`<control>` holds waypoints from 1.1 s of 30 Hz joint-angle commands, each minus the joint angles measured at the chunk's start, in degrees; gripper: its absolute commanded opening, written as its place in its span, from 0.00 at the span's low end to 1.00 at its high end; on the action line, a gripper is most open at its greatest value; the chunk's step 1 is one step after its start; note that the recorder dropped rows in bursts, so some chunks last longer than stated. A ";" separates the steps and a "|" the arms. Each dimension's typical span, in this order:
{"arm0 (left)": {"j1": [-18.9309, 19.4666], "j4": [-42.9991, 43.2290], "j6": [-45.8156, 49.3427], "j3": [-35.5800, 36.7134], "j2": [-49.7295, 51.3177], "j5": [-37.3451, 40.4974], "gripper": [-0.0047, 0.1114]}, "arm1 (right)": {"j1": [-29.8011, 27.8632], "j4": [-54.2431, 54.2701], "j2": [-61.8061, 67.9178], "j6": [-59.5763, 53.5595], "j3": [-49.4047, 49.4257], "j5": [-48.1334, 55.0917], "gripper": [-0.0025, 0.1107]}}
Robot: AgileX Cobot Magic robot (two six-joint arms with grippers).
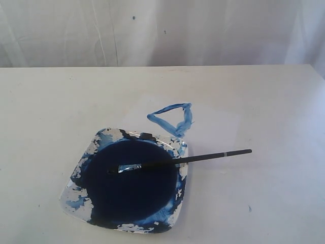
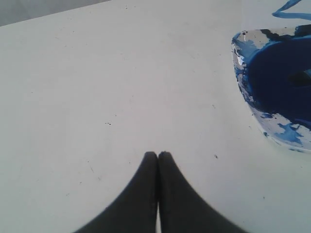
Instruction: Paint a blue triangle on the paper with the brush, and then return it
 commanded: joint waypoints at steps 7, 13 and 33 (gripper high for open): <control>0.01 0.09 -0.26 0.20 -0.18 0.26 0.04 | 0.10 0.07 -0.27 -0.73 0.07 0.07 0.02; 0.38 0.09 -0.26 0.20 -0.18 0.26 0.04 | 0.10 0.07 -0.27 -0.73 0.07 0.07 0.02; 6.91 0.09 -0.26 0.20 -0.18 0.16 0.04 | 0.10 0.07 -0.27 -0.73 0.07 0.07 0.02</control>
